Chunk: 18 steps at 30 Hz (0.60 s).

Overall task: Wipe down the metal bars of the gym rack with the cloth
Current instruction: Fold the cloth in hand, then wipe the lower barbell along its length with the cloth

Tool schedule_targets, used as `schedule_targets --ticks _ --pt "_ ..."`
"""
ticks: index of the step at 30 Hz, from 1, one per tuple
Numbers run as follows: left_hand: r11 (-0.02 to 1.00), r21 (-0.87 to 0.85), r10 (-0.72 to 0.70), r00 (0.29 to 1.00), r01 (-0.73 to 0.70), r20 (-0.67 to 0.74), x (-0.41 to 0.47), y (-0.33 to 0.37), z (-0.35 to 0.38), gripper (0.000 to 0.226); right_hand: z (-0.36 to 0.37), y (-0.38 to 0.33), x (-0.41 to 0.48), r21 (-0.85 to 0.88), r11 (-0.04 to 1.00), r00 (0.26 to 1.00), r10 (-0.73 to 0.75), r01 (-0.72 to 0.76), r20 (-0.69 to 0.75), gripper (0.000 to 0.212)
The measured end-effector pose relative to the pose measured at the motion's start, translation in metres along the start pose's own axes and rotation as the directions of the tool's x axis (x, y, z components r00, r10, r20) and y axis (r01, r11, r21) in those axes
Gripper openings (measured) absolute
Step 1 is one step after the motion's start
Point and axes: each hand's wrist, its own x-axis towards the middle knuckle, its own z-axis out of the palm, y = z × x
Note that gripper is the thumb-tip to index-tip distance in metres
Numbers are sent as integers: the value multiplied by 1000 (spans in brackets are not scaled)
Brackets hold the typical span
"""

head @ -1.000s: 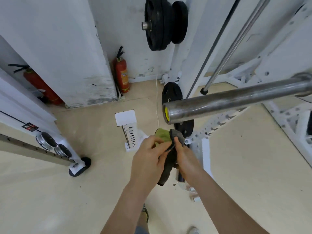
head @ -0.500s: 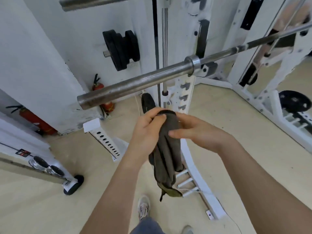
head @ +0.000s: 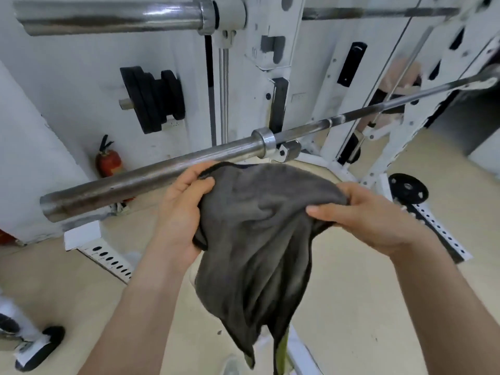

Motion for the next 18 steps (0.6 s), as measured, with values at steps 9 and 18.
schedule_targets --ticks 9,18 --pt "708 706 -448 774 1 448 34 -40 83 23 -56 -17 -3 396 900 897 14 181 -441 44" --pt "900 433 -195 937 53 290 79 -66 175 13 -181 6 16 302 943 796 76 137 -601 33"
